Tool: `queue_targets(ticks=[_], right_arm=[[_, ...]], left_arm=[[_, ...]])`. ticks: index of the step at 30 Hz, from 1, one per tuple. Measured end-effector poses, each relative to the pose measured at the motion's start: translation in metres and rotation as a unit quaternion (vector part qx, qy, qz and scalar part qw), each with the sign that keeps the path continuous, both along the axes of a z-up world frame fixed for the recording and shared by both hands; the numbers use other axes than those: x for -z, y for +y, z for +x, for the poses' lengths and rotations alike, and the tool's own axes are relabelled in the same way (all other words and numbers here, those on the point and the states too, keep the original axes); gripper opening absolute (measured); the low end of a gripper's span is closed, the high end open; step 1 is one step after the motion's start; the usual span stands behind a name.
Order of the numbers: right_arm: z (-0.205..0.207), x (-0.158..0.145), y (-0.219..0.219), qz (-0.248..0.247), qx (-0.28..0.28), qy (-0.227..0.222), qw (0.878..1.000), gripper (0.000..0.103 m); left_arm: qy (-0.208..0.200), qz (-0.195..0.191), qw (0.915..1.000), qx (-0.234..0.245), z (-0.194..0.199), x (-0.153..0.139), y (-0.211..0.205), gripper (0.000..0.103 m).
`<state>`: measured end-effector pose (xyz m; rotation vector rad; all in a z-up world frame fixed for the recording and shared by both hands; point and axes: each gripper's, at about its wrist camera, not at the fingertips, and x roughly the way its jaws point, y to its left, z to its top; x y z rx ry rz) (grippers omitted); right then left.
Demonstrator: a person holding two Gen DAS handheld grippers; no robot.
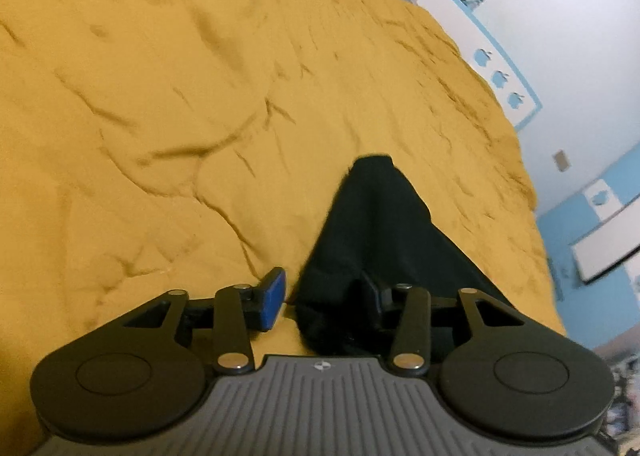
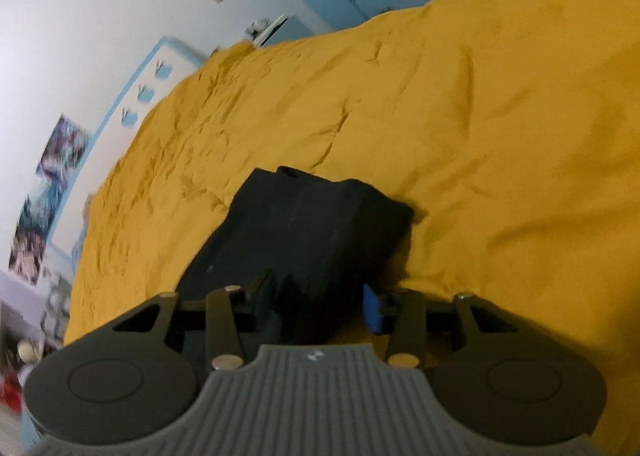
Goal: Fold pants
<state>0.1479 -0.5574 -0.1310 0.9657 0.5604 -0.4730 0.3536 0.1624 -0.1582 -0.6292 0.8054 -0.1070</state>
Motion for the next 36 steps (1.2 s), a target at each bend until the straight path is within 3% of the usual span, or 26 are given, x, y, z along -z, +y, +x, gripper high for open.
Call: queue_targets(ticks=[3, 7, 14, 19, 27, 31, 36], right_arm=[[0.006, 0.009, -0.010, 0.014, -0.030, 0.000, 0.999, 0.017], [0.007, 0.013, -0.013, 0.041, -0.028, 0.002, 0.999, 0.016], [0.010, 0.013, -0.023, 0.072, -0.041, 0.010, 0.997, 0.016], [0.017, 0.007, -0.019, 0.037, -0.073, 0.030, 0.996, 0.017], [0.025, 0.008, -0.016, 0.013, -0.101, 0.042, 0.994, 0.018], [0.026, 0.010, -0.020, 0.025, -0.100, 0.041, 0.994, 0.024], [0.027, 0.018, -0.021, 0.049, -0.080, 0.018, 0.995, 0.037]], left_arm=[[-0.018, 0.051, 0.9986, 0.000, -0.019, -0.027, -0.028, 0.050], [-0.051, 0.063, 0.9944, 0.067, -0.038, -0.058, -0.109, 0.053], [-0.060, 0.114, 0.9701, 0.206, -0.038, -0.073, -0.287, 0.053], [-0.039, 0.144, 0.9555, 0.255, -0.039, -0.066, -0.370, 0.053], [0.003, 0.201, 0.9403, 0.274, -0.038, -0.036, -0.417, 0.053], [0.009, 0.242, 0.9253, 0.292, -0.041, -0.020, -0.431, 0.053], [0.027, 0.222, 0.9301, 0.291, -0.035, -0.020, -0.424, 0.054]])
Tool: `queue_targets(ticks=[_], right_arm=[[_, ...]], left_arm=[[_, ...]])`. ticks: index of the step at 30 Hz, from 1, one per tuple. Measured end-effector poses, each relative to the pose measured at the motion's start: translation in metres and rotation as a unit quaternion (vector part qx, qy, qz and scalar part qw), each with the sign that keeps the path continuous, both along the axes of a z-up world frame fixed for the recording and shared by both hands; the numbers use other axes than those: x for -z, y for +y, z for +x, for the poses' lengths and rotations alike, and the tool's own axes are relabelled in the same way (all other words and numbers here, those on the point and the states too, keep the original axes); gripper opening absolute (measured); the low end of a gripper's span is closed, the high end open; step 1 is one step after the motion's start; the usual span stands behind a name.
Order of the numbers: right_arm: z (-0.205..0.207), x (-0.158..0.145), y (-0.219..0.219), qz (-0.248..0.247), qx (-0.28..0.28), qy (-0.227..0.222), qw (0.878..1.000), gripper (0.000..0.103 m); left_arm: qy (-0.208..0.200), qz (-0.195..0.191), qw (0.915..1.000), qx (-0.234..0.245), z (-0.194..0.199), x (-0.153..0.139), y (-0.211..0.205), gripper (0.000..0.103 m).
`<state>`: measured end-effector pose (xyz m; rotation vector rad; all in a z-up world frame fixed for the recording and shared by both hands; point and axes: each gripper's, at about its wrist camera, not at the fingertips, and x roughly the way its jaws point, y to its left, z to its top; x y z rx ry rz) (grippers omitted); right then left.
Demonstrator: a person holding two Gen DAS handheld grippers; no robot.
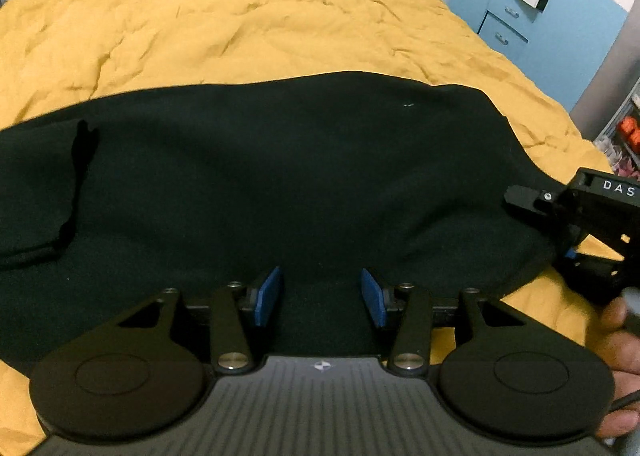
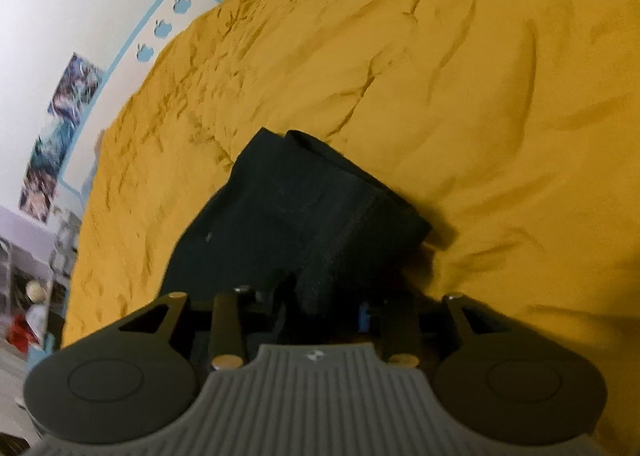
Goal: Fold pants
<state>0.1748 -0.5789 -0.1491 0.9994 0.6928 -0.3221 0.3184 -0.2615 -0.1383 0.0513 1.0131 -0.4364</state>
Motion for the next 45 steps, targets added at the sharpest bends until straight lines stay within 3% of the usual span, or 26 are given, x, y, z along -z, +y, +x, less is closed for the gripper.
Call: queue_targets(ticks=[11, 16, 19, 21, 23, 27, 30, 34, 39, 42, 45], right_arm=[[-0.004, 0.019, -0.007, 0.052, 0.052, -0.058, 0.996, 0.037], [-0.007, 0.020, -0.010, 0.061, 0.075, -0.072, 0.993, 0.012], [-0.009, 0.013, -0.008, 0.058, 0.078, -0.086, 0.992, 0.011], [-0.007, -0.001, -0.003, 0.029, 0.069, -0.098, 0.992, 0.011], [-0.007, -0.013, 0.001, 0.012, 0.063, -0.112, 0.992, 0.011], [-0.003, -0.015, 0.000, 0.034, 0.079, -0.101, 0.991, 0.011], [-0.005, 0.002, -0.006, 0.095, 0.118, -0.081, 0.985, 0.011], [-0.007, 0.014, -0.009, 0.131, 0.145, -0.077, 0.978, 0.011], [-0.004, 0.004, -0.001, 0.095, 0.149, -0.083, 0.981, 0.011], [0.007, -0.018, 0.014, 0.009, 0.126, -0.093, 0.988, 0.011], [0.018, -0.045, 0.039, -0.096, 0.078, -0.117, 0.985, 0.011]], left_arm=[[0.035, -0.043, 0.9979, -0.034, 0.010, 0.004, 0.013, 0.057], [0.044, -0.054, 0.9966, -0.044, 0.013, 0.004, 0.016, 0.057], [0.070, -0.105, 0.9895, -0.072, 0.019, -0.002, 0.032, 0.055], [0.096, -0.159, 0.9785, -0.090, 0.023, -0.010, 0.051, 0.052], [0.089, -0.189, 0.9733, -0.095, 0.021, -0.021, 0.071, 0.052], [0.056, -0.175, 0.9754, -0.122, 0.017, -0.026, 0.100, 0.052], [0.088, -0.188, 0.9695, -0.130, 0.021, -0.006, 0.110, 0.052], [0.083, -0.179, 0.9738, -0.112, 0.024, 0.011, 0.107, 0.052], [0.099, -0.213, 0.9659, -0.108, 0.024, 0.006, 0.121, 0.050], [0.112, -0.245, 0.9563, -0.113, 0.022, -0.004, 0.142, 0.050], [0.105, -0.278, 0.9462, -0.129, 0.018, -0.015, 0.174, 0.051]])
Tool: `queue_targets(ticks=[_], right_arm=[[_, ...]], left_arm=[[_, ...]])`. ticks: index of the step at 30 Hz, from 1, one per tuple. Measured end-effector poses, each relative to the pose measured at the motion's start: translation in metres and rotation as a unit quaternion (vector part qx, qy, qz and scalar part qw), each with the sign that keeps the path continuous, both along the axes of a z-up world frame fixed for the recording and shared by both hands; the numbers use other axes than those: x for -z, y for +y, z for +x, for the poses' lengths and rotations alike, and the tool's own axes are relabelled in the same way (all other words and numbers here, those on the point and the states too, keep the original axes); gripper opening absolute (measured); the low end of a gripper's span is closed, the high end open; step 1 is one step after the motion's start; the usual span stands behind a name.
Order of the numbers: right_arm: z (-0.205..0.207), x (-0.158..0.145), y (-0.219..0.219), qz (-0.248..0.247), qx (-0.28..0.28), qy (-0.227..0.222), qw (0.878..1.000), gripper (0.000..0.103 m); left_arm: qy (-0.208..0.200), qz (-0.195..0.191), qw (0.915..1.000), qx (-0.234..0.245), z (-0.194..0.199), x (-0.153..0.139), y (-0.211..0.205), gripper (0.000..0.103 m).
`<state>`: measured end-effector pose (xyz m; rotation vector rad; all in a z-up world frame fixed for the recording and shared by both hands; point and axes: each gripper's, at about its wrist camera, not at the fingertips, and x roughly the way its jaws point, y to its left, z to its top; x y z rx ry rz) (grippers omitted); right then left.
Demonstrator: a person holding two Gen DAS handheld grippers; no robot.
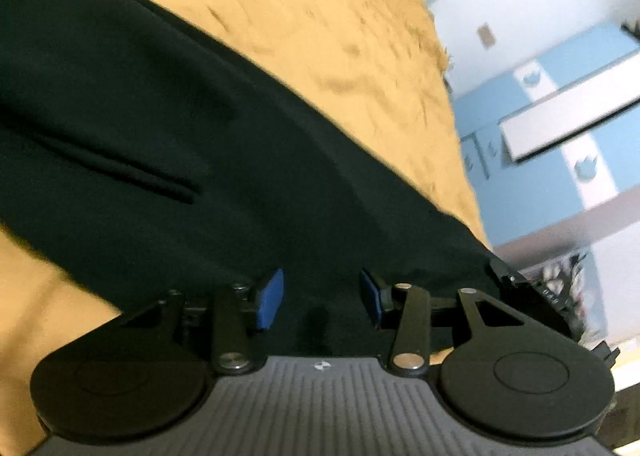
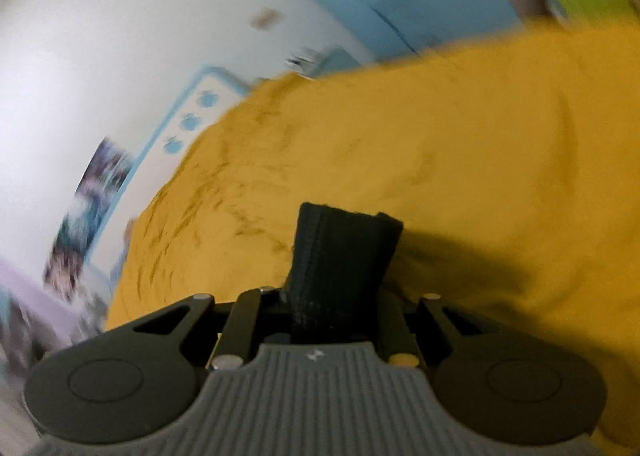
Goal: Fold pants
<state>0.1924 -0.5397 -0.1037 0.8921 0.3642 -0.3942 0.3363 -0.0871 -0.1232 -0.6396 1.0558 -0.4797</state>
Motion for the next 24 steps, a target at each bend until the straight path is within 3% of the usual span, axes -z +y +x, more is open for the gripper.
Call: queue_targets(ticks=[5, 7, 9, 12, 14, 16, 17, 18, 19, 20, 22, 24], right_arm=[[0.021, -0.040, 0.053, -0.160, -0.069, -0.023, 0.984, 0.011], [0.029, -0.052, 0.086, -0.227, -0.115, -0.038, 0.966, 0.012], [0.034, -0.056, 0.124, -0.295, -0.169, -0.048, 0.939, 0.012], [0.041, -0.045, 0.178, -0.385, -0.261, -0.020, 0.885, 0.013], [0.047, -0.022, 0.211, -0.446, -0.346, 0.025, 0.825, 0.013], [0.049, 0.012, 0.239, -0.486, -0.426, 0.082, 0.759, 0.023], [0.047, 0.025, 0.248, -0.506, -0.444, 0.095, 0.734, 0.025], [0.041, 0.033, 0.253, -0.529, -0.443, 0.092, 0.718, 0.025], [0.039, 0.033, 0.256, -0.542, -0.439, 0.091, 0.711, 0.025], [0.039, 0.030, 0.254, -0.537, -0.439, 0.089, 0.715, 0.025], [0.041, 0.020, 0.241, -0.504, -0.437, 0.076, 0.741, 0.021], [0.044, 0.015, 0.230, -0.484, -0.430, 0.068, 0.759, 0.019]], left_arm=[[-0.031, 0.013, 0.9989, -0.031, -0.006, -0.011, 0.047, 0.051], [-0.030, 0.014, 0.9986, -0.041, -0.006, -0.010, 0.059, 0.051], [-0.025, 0.011, 0.9986, -0.045, -0.005, -0.007, 0.067, 0.051], [-0.018, 0.015, 0.9985, -0.050, -0.003, -0.001, 0.069, 0.051], [-0.013, 0.010, 0.9985, -0.052, -0.001, 0.001, 0.064, 0.051], [-0.010, 0.010, 0.9988, -0.048, 0.000, 0.004, 0.061, 0.051], [-0.008, 0.011, 0.9989, -0.044, -0.002, 0.005, 0.061, 0.051], [-0.007, 0.014, 0.9991, -0.041, -0.001, 0.005, 0.060, 0.051], [-0.006, 0.015, 0.9992, -0.037, 0.000, 0.006, 0.056, 0.051], [-0.005, 0.015, 0.9993, -0.033, 0.002, 0.006, 0.053, 0.052], [-0.004, 0.014, 0.9995, -0.028, 0.004, 0.004, 0.046, 0.054], [-0.005, 0.004, 0.9997, -0.024, 0.006, 0.003, 0.041, 0.054]])
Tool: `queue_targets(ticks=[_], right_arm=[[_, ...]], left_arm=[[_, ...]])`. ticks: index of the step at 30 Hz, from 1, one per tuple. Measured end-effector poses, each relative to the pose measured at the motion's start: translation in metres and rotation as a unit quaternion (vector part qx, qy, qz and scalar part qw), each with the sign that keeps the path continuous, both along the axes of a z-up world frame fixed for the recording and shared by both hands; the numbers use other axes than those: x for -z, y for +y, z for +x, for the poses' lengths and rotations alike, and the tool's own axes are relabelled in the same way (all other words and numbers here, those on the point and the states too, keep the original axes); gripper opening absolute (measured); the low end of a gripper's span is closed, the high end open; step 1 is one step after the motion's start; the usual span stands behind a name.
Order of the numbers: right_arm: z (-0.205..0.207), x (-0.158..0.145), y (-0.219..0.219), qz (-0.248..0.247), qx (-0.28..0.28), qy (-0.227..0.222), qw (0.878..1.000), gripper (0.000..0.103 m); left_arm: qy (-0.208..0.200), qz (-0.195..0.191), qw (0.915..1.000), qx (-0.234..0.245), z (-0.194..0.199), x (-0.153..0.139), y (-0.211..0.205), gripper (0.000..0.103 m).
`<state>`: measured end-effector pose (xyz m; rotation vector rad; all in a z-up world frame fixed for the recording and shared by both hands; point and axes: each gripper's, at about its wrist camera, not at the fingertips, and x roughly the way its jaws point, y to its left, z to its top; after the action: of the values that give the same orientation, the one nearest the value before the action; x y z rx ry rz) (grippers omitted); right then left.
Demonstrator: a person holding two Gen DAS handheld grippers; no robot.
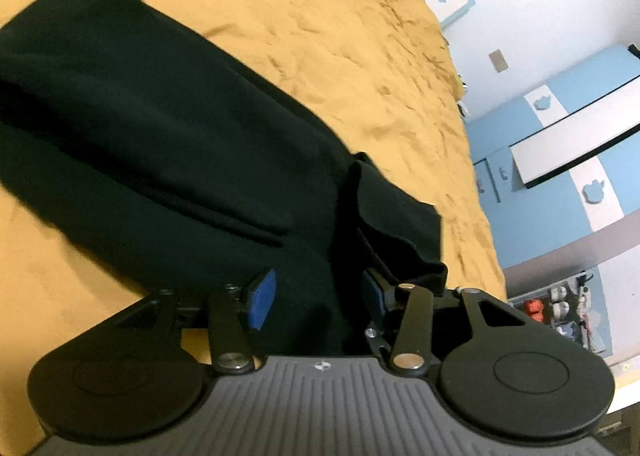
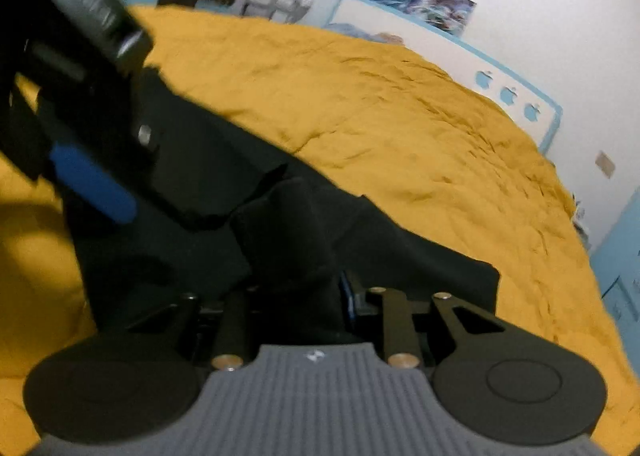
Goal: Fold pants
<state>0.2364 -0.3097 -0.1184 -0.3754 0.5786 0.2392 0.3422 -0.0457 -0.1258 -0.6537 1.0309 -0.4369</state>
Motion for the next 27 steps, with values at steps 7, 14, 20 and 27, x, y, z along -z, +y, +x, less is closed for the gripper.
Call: queue_targets(ticks=[7, 14, 20, 27], right_arm=[[-0.007, -0.002, 0.004, -0.011, -0.028, 0.017, 0.999, 0.037], [-0.026, -0.038, -0.039, 0.060, -0.060, 0.073, 0.994, 0.042], [-0.030, -0.064, -0.127, 0.230, 0.052, 0.072, 0.969, 0.043], [-0.025, -0.043, -0.174, 0.294, 0.167, 0.129, 0.932, 0.043]], left_arm=[[0.013, -0.044, 0.9989, -0.006, 0.014, 0.001, -0.017, 0.066], [0.039, -0.029, 0.9988, 0.002, 0.019, 0.012, -0.034, 0.066], [0.044, -0.022, 0.9988, 0.007, 0.022, 0.019, -0.053, 0.068], [0.045, -0.011, 0.9989, 0.004, 0.027, 0.020, -0.068, 0.017]])
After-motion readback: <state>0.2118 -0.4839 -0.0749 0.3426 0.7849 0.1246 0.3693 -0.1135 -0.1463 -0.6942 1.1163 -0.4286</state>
